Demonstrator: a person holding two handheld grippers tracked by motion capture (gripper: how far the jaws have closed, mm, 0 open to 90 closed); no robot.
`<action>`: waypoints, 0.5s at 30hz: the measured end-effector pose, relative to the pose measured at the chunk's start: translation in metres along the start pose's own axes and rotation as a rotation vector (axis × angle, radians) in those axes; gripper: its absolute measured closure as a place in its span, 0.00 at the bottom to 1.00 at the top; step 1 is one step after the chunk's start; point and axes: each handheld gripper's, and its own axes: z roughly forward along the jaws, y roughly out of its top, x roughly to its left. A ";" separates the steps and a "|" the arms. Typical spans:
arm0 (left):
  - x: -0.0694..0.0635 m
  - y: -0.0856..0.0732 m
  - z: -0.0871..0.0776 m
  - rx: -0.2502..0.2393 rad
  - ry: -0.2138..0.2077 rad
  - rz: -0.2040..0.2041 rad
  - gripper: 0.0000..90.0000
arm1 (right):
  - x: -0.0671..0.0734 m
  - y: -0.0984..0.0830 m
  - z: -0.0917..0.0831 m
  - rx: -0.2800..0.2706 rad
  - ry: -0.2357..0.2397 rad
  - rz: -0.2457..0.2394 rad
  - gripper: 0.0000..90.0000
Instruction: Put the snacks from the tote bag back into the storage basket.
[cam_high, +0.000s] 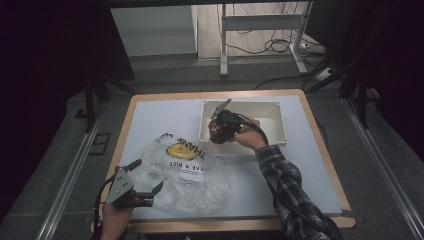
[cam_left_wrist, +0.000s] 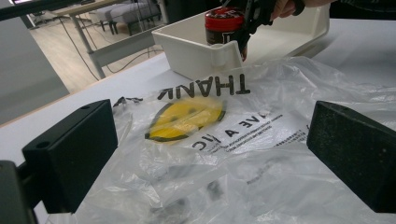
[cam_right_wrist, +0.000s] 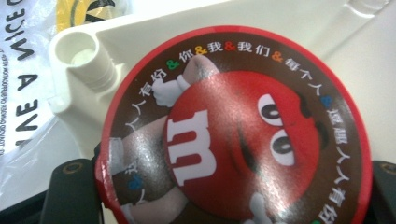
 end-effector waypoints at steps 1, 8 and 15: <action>0.000 0.000 0.000 0.000 0.000 0.000 0.02 | -0.001 0.000 0.000 0.002 -0.002 -0.003 0.29; 0.000 0.000 0.000 0.000 0.001 0.002 0.02 | -0.005 0.001 0.006 -0.005 -0.003 -0.009 0.28; 0.000 0.000 -0.001 -0.001 0.001 0.003 0.02 | -0.008 0.001 0.010 -0.004 -0.004 -0.003 0.28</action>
